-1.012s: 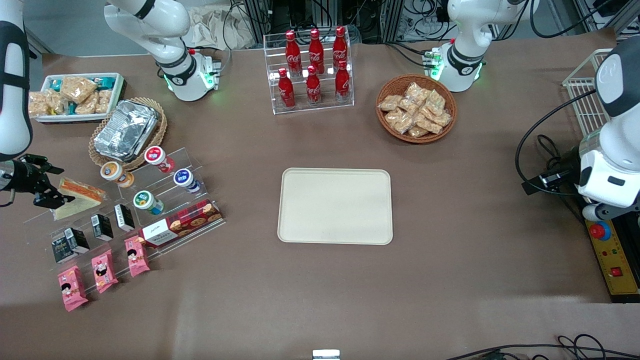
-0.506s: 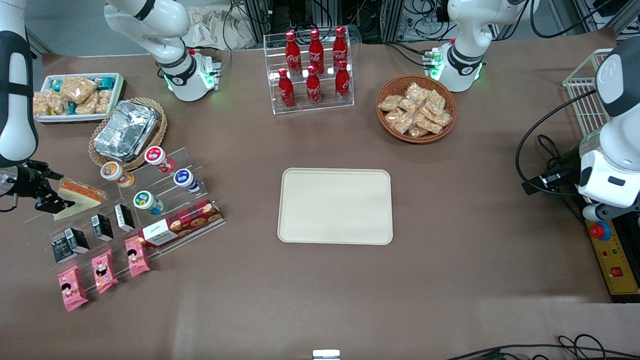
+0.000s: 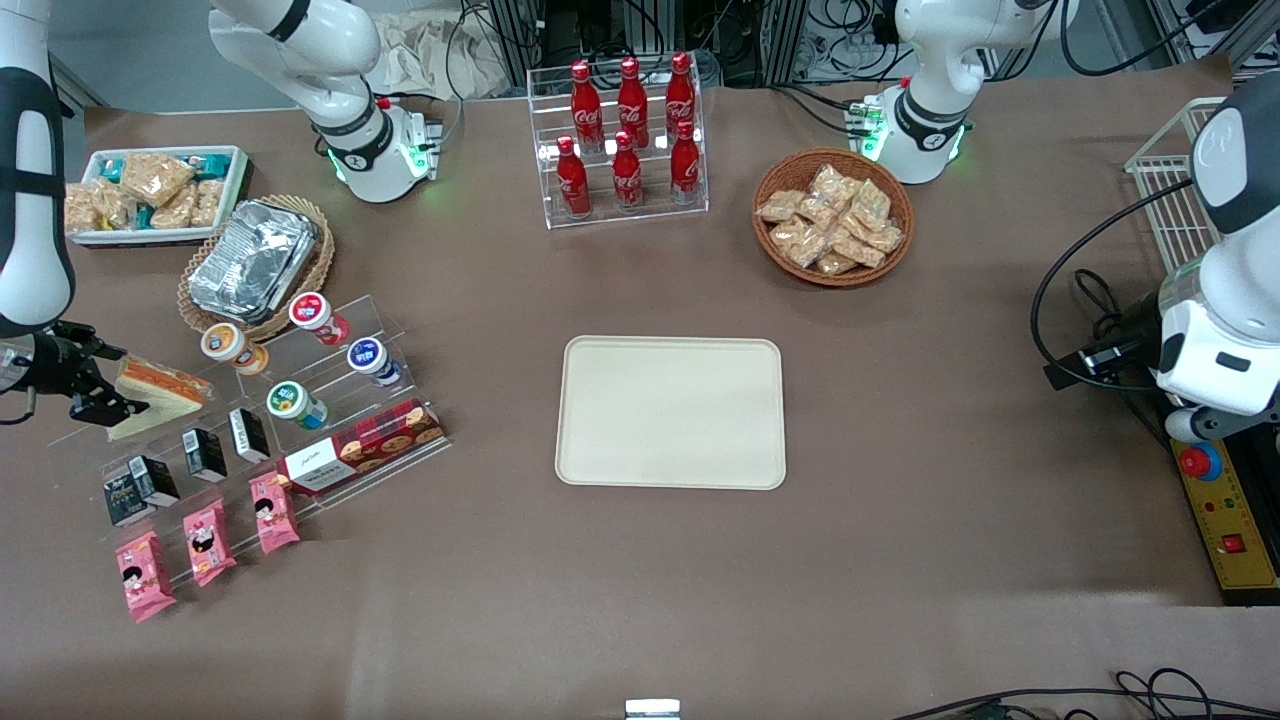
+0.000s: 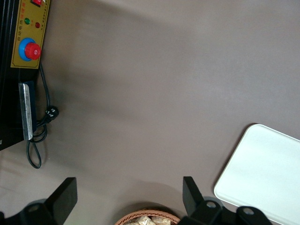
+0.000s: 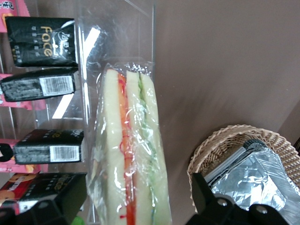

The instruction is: Place sandwich on tray

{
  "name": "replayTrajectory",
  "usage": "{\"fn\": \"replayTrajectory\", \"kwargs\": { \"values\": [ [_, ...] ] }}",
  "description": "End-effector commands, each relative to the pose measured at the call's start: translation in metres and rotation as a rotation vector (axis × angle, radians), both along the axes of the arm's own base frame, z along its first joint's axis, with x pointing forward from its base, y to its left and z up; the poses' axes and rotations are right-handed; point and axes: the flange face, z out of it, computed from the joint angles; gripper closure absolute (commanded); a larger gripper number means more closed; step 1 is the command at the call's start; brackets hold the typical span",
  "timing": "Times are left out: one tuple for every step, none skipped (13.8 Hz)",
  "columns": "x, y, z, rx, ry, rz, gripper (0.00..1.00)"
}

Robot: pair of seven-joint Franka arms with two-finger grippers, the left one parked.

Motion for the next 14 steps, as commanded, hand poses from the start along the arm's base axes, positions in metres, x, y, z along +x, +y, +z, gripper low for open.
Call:
{"fn": "replayTrajectory", "kwargs": {
  "values": [
    [0.005,0.006,-0.007,0.006,-0.018,0.006,0.0],
    [0.005,0.006,-0.009,0.009,-0.018,0.003,0.0],
    [0.007,0.007,-0.01,0.014,-0.022,0.001,0.01],
    [0.008,0.007,-0.013,0.016,-0.025,-0.003,0.01],
    [0.008,0.006,-0.015,0.015,-0.024,-0.003,0.01],
    [0.009,0.005,-0.015,0.014,-0.026,-0.004,0.02],
    [0.01,0.005,-0.014,0.011,-0.031,-0.004,0.04],
    [0.011,0.005,-0.012,0.01,-0.035,-0.002,0.07],
    [0.013,0.006,-0.01,0.009,-0.04,-0.001,0.08],
    [0.013,0.006,-0.01,0.018,-0.046,-0.007,0.09],
    [0.014,0.005,-0.007,0.027,-0.057,-0.006,0.19],
    [0.017,0.005,-0.002,0.028,-0.069,0.017,0.22],
    [0.019,0.002,0.003,0.028,-0.082,0.048,0.3],
    [0.021,0.001,0.007,0.029,-0.093,0.09,0.31]
  ]
}}
